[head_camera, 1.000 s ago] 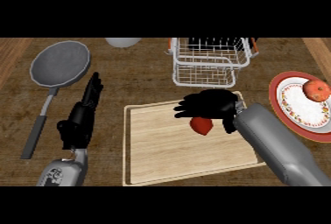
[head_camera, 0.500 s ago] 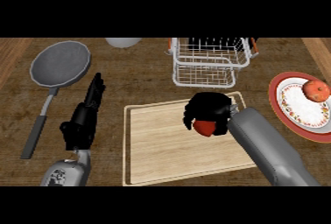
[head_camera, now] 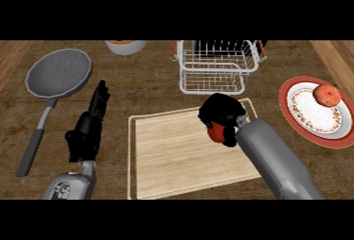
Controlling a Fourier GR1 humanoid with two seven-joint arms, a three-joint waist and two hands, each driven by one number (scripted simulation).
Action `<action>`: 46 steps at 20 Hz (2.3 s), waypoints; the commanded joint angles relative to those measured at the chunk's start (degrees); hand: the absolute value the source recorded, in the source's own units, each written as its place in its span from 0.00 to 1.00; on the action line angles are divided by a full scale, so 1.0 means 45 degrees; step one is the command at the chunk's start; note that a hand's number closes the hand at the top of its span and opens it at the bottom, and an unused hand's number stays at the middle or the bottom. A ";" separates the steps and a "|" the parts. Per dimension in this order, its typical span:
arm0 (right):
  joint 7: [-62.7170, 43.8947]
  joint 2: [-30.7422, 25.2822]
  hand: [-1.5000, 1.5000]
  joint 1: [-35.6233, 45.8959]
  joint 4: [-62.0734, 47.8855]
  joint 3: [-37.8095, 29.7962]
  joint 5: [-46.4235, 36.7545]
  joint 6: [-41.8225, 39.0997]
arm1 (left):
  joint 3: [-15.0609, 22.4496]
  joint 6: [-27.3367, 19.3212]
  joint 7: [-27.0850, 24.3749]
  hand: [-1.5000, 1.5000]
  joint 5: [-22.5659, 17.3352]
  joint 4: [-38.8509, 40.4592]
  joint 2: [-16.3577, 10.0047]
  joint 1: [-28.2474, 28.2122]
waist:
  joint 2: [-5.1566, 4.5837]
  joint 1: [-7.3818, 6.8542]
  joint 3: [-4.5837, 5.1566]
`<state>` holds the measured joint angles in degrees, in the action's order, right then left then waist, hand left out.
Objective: Pick the bell pepper from the tray and place it in the tiered basket
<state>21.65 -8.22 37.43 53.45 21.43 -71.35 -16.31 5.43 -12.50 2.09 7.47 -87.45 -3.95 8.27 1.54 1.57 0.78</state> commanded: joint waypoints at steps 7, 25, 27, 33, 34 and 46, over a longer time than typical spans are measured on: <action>-1.1394 0.1794 1.00 -0.0179 0.0565 -0.1225 -0.0855 -0.0544 | 0.0060 0.0135 0.0071 0.50 -0.0013 -0.0036 -0.0040 0.0098 | -0.0122 -0.0316 -0.0142; -2.2215 0.1816 1.00 0.5440 0.6928 0.0280 0.2826 -0.4155 | -0.0073 0.0450 -0.0089 0.50 -0.0228 0.0246 -0.0069 0.0104 | -0.0178 -0.0453 -0.0144; -2.2192 0.1815 1.00 0.5971 0.6699 -0.0361 0.2749 -0.4177 | 0.0265 0.0094 0.0074 0.50 0.0118 0.0007 0.0256 0.0167 | -0.0177 -0.0388 -0.0153; -2.2512 0.1814 1.00 0.7070 0.6296 -0.1617 0.4023 -0.1967 | 0.0218 0.0134 0.0204 0.50 0.0095 0.0032 0.0294 0.0441 | -0.0280 -0.0577 -0.0157; -2.2575 0.1815 1.00 0.7412 0.5825 -0.1583 0.4034 -0.1297 | 0.0280 0.0211 0.0140 0.50 0.0047 -0.0213 0.0279 0.0260 | -0.0300 -0.0734 -0.0153; -1.9761 0.1058 1.00 0.8066 0.2697 -0.3266 0.2158 -0.0929 | -0.0060 0.0388 0.0013 0.50 -0.0101 -0.0179 0.0108 0.0104 | -0.0352 -0.0426 -0.0163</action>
<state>-62.88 -1.69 73.95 67.57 8.85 -59.85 -21.30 5.91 -11.08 3.66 7.74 -89.07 -3.48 9.59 -0.01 -0.86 0.07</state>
